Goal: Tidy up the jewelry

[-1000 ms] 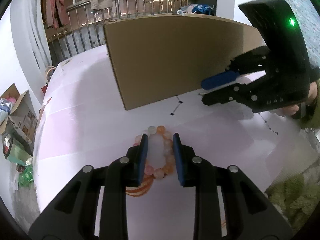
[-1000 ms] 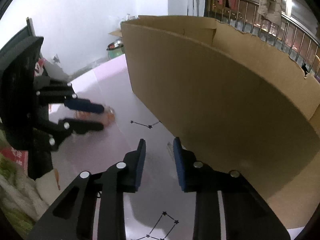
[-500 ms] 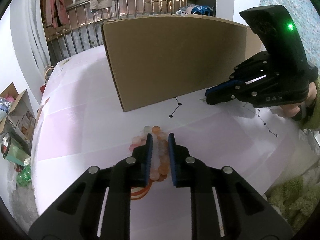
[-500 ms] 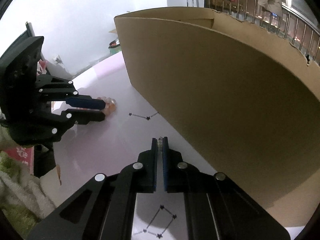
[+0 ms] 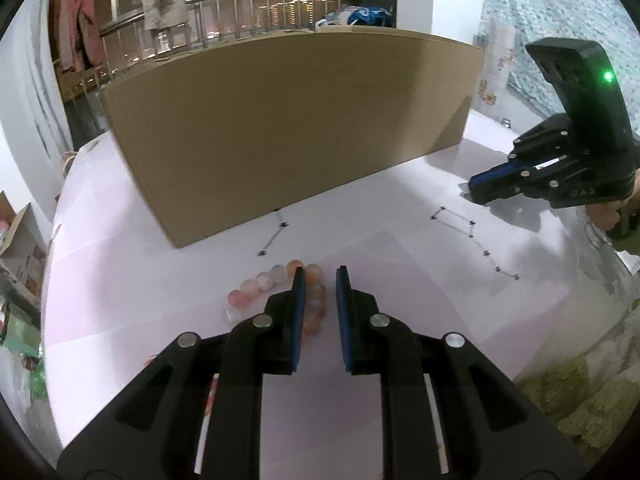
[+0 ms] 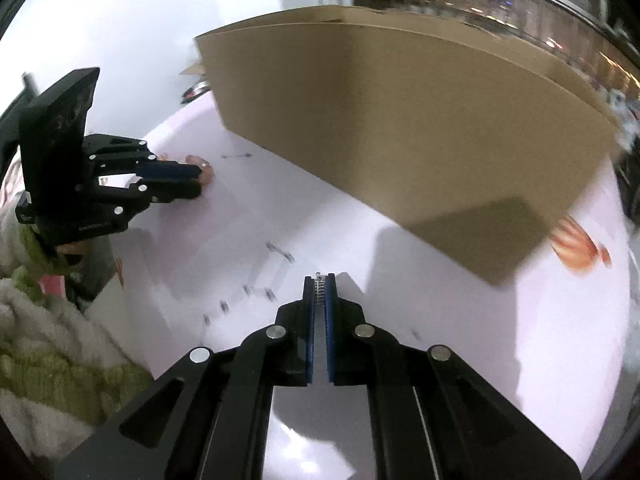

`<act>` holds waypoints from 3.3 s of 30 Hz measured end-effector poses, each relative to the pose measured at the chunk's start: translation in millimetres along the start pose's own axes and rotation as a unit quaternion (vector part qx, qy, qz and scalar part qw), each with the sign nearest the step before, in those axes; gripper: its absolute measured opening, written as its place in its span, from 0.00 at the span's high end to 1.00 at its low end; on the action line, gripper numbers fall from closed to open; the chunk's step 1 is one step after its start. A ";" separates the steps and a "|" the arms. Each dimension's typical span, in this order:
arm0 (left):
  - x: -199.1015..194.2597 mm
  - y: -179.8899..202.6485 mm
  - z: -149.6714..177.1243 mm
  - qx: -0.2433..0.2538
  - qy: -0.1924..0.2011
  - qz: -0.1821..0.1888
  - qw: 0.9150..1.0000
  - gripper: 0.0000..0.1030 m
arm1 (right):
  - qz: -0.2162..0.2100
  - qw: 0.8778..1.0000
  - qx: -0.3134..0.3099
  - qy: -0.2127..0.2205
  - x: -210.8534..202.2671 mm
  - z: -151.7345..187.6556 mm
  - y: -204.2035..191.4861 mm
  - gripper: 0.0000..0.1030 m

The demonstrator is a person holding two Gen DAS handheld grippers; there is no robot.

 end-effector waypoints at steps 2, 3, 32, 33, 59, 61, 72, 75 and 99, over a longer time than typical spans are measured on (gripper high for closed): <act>3.1 4.8 -2.4 0.003 0.000 0.005 1.000 0.86 | 0.007 1.000 0.014 0.000 -5.8 8.5 8.0 0.95; 5.3 7.9 -3.8 0.005 -0.001 0.008 1.000 0.86 | 0.011 1.000 0.019 0.001 -8.0 11.3 10.0 0.95; 8.4 15.3 -4.1 0.005 -0.024 0.014 1.000 0.73 | 0.022 0.999 0.006 0.038 -11.8 11.4 14.2 0.72; 8.9 14.1 -4.8 0.000 -0.024 0.018 1.000 0.73 | 0.021 0.999 0.007 0.037 -11.4 11.0 14.8 0.73; 15.2 11.9 -13.1 0.008 -0.031 0.012 0.999 0.92 | 0.003 1.000 -0.003 0.030 -13.3 16.6 17.2 0.95; 15.1 12.8 -13.0 0.010 -0.030 0.012 0.999 0.92 | 0.003 1.000 -0.001 0.031 -13.8 16.6 17.9 0.95; 9.9 13.7 -18.3 0.010 -0.018 0.008 1.000 0.92 | 0.008 0.998 0.016 0.053 -30.9 7.1 31.6 0.95; 6.0 13.4 -20.4 0.010 -0.012 0.006 1.000 0.92 | 0.009 0.998 0.017 0.060 -35.4 4.2 33.4 0.95; -84.0 35.4 -117.7 0.056 0.108 0.031 0.992 0.92 | 0.016 0.984 0.006 0.179 -110.0 -76.9 50.9 0.95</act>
Point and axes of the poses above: each gripper's, at about its wrist camera, not at the fingertips, and x roughly the way its jaws point, y to its right, z to its underside, the point moved 7 cm from there along x, roughly the way its jaws point, and after that the axes turned 15 degrees about z, right-handed, at the moved point
